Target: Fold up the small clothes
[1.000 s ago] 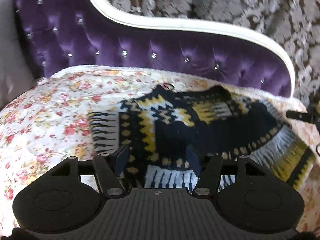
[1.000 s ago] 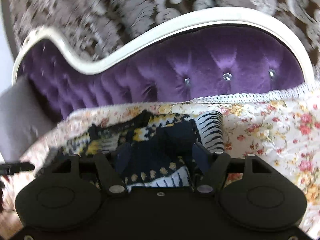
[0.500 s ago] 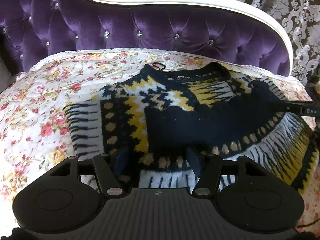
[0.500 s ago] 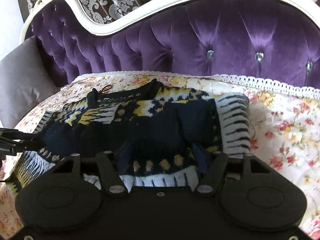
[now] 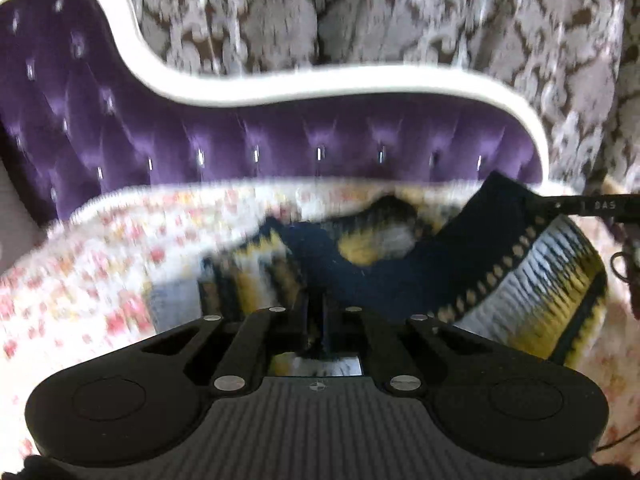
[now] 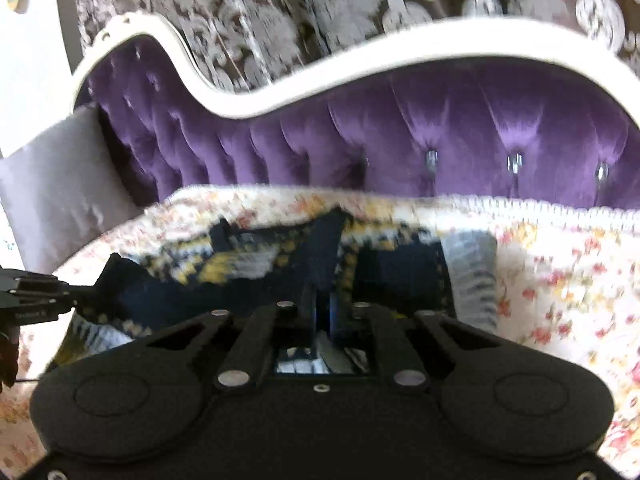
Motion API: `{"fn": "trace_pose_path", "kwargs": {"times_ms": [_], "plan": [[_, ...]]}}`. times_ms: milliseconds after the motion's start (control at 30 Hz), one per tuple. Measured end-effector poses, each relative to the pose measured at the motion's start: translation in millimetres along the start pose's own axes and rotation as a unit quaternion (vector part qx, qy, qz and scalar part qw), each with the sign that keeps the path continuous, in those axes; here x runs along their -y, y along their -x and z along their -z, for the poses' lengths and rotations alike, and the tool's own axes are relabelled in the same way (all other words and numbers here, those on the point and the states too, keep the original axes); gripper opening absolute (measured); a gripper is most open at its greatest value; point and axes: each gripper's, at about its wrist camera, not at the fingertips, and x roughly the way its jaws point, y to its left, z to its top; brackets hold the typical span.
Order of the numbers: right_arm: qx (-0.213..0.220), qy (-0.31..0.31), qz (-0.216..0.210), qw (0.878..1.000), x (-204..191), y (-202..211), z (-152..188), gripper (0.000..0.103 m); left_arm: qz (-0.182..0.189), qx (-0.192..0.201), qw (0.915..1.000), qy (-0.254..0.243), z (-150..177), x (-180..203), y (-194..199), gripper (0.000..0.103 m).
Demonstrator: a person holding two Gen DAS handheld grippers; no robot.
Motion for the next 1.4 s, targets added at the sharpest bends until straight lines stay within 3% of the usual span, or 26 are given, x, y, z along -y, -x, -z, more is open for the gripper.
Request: {"fn": "trace_pose_path", "kwargs": {"times_ms": [133, 233, 433, 533, 567, 700, 833, 1000, 1067, 1200, 1400], "plan": [[0.025, -0.009, -0.003, 1.000, -2.4, -3.7, -38.0, 0.011, -0.014, 0.021, 0.9997, 0.004, -34.5, -17.5, -3.3, 0.006], [0.027, -0.011, 0.010, 1.000, 0.1, -27.9, -58.7, 0.011, -0.034, 0.018, 0.9989, 0.027, -49.7, -37.1, -28.9, 0.006], [-0.025, -0.028, 0.055, 0.998, 17.4, -100.2, -60.5, 0.012, -0.078, -0.060, 0.9932, 0.062, -35.1, -69.8, -110.3, 0.008], [-0.062, -0.023, 0.105, 0.992, 27.9, -129.5, -42.4, 0.022, -0.081, -0.112, 0.9846, 0.108, -15.9, -85.7, -137.7, 0.010], [-0.070, -0.027, 0.115, 0.990, 32.3, -134.7, -36.9, 0.022, -0.078, -0.110, 0.9832, 0.123, -11.6, -90.0, -137.2, 0.010], [-0.044, -0.044, 0.122, 0.991, 36.6, -116.6, -30.1, 0.024, -0.096, -0.071, 0.9824, 0.144, -18.3, -91.1, -103.7, 0.018], [0.004, -0.050, 0.097, 0.994, 26.4, -69.5, -41.9, 0.048, -0.089, -0.024, 0.9876, 0.127, -36.2, -77.1, -42.5, 0.026], [0.048, -0.050, 0.054, 0.996, 1.9, 4.8, -53.0, 0.050, -0.066, 0.020, 0.9904, 0.120, -43.8, -53.0, 39.6, 0.032], [0.055, -0.050, 0.045, 0.996, -8.5, 31.4, -49.8, 0.061, -0.062, 0.026, 0.9895, 0.128, -37.1, -40.7, 61.6, 0.040], [0.048, -0.028, 0.050, 0.997, -31.5, 57.4, -29.7, 0.064, -0.067, 0.019, 0.9902, 0.121, -17.5, -12.7, 77.5, 0.044], [0.001, 0.006, 0.043, 0.999, -67.7, 45.9, 11.5, 0.066, -0.070, -0.019, 0.9936, 0.086, 14.2, 31.0, 48.9, 0.044]]}}
